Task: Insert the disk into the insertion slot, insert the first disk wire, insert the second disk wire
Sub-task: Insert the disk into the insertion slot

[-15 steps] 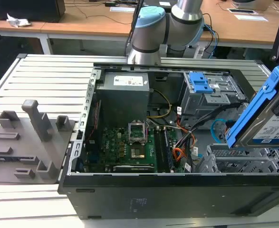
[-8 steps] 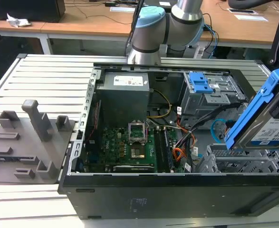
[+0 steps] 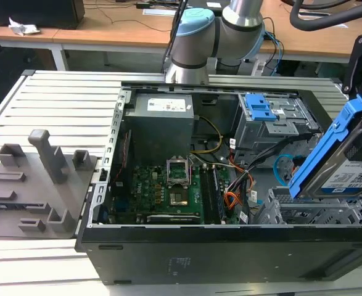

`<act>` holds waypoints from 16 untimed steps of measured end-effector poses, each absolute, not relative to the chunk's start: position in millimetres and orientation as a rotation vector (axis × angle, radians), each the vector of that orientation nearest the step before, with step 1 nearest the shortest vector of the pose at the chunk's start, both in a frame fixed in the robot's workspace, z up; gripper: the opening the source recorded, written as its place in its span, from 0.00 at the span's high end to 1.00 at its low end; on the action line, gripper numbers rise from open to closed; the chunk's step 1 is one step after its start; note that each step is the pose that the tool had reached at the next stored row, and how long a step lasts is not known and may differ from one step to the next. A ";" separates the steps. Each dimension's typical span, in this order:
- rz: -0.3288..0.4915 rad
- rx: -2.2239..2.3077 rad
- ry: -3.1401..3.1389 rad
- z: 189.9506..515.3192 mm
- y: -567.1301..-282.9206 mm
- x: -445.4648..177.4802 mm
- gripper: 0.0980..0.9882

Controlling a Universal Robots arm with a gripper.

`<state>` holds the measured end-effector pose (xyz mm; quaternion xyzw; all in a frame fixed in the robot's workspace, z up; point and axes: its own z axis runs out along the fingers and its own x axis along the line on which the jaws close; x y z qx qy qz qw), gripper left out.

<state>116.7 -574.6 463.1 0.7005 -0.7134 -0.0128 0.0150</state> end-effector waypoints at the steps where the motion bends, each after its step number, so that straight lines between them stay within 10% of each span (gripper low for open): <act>1: -0.040 2.180 -2.220 462.2 -574.6 116.7 0.70; 16: -0.040 2.180 -2.220 445.6 -574.6 116.7 0.70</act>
